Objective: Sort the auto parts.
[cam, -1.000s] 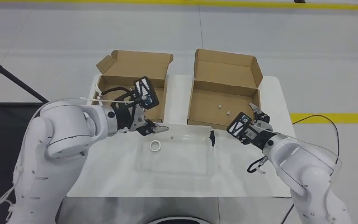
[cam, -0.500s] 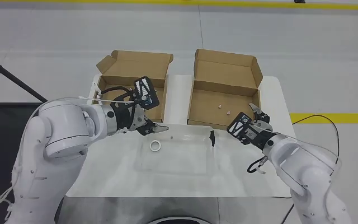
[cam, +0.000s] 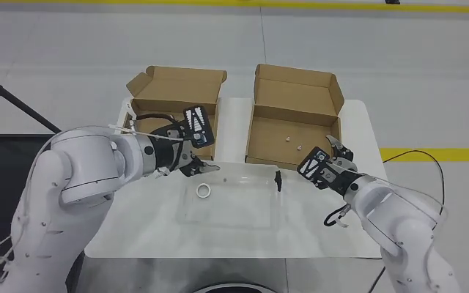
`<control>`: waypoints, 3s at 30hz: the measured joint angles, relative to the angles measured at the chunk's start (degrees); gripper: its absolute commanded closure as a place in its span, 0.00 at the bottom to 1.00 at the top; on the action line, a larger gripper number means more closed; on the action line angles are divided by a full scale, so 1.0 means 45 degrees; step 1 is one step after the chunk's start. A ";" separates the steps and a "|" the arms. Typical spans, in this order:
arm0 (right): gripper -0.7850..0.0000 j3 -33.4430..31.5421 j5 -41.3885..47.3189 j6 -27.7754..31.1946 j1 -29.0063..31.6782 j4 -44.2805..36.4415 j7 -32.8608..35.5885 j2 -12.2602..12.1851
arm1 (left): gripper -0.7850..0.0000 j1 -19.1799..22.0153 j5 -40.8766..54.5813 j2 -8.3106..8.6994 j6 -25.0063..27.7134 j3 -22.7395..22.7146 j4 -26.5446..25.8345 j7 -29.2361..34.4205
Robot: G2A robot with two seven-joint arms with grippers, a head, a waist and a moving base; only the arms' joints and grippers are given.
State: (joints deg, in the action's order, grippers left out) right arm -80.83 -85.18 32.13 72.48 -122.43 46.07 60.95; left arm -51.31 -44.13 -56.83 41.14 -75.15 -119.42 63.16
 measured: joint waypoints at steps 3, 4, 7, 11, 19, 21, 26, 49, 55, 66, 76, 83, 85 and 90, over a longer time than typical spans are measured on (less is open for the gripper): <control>0.00 0.0000 0.0000 0.0000 0.0000 0.0000 0.0000 0.0000 | 0.00 0.0361 0.0005 0.0361 0.0147 0.0297 0.0108 -0.0147; 0.00 0.0000 0.0000 0.0000 0.0000 0.0000 0.0000 0.0000 | 0.00 0.0496 0.0059 0.0520 0.0205 0.0416 0.0138 -0.0205; 0.00 0.0000 0.0000 0.0000 0.0000 0.0000 0.0000 0.0000 | 0.00 0.0762 0.0379 0.0929 0.0253 0.0682 0.0224 -0.0254; 0.00 0.0000 0.0000 0.0000 0.0000 0.0000 0.0000 0.0000 | 0.00 0.0885 0.0665 0.1167 0.0210 0.0850 0.0249 -0.0213; 0.00 0.0000 0.0000 0.0000 0.0000 0.0000 0.0000 0.0000 | 0.00 0.0878 0.0649 0.1154 0.0212 0.0840 0.0246 -0.0214; 0.00 0.0000 0.0000 0.0000 0.0000 0.0000 0.0000 0.0000 | 0.00 0.0878 0.0649 0.1154 0.0212 0.0840 0.0246 -0.0214; 0.00 0.0000 0.0000 0.0000 0.0000 0.0000 0.0000 0.0000 | 0.00 0.0792 0.0553 0.1159 0.0176 0.0843 0.0201 -0.0352; 0.00 0.0000 0.0000 0.0000 0.0000 0.0000 0.0000 0.0000 | 0.21 0.1318 0.1888 0.2683 -0.0385 0.3324 0.1151 0.0385; 0.00 0.0000 0.0000 0.0000 0.0000 0.0000 0.0000 0.0000 | 0.23 0.2565 0.1627 0.3214 -0.0469 0.5754 0.1802 0.0468; 0.00 0.0000 0.0000 0.0000 0.0000 0.0000 0.0000 0.0000 | 0.33 0.3877 0.2131 0.3226 -0.0616 0.8220 0.3312 0.0612; 0.00 0.0000 0.0000 0.0000 0.0000 0.0000 0.0000 0.0000 | 0.38 0.4121 0.0514 0.2601 -0.1584 0.9185 0.4071 -0.0194; 0.00 0.0000 0.0000 0.0000 0.0000 0.0000 0.0000 0.0000 | 0.44 0.4281 -0.0595 0.2175 -0.1779 0.9741 0.4589 -0.0533; 0.00 0.0000 0.0000 0.0000 0.0000 0.0000 0.0000 0.0000 | 0.47 0.4351 -0.0853 0.2049 -0.1669 0.9911 0.4709 -0.0530; 0.00 0.0000 0.0000 0.0000 0.0000 0.0000 0.0000 0.0000 | 0.50 0.4485 -0.1235 0.1790 -0.1452 1.0196 0.4960 -0.0590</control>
State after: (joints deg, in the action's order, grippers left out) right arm -80.83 -85.18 32.13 72.48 -122.43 46.07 60.95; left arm -31.12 -49.69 -48.78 34.61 -29.27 -97.10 60.51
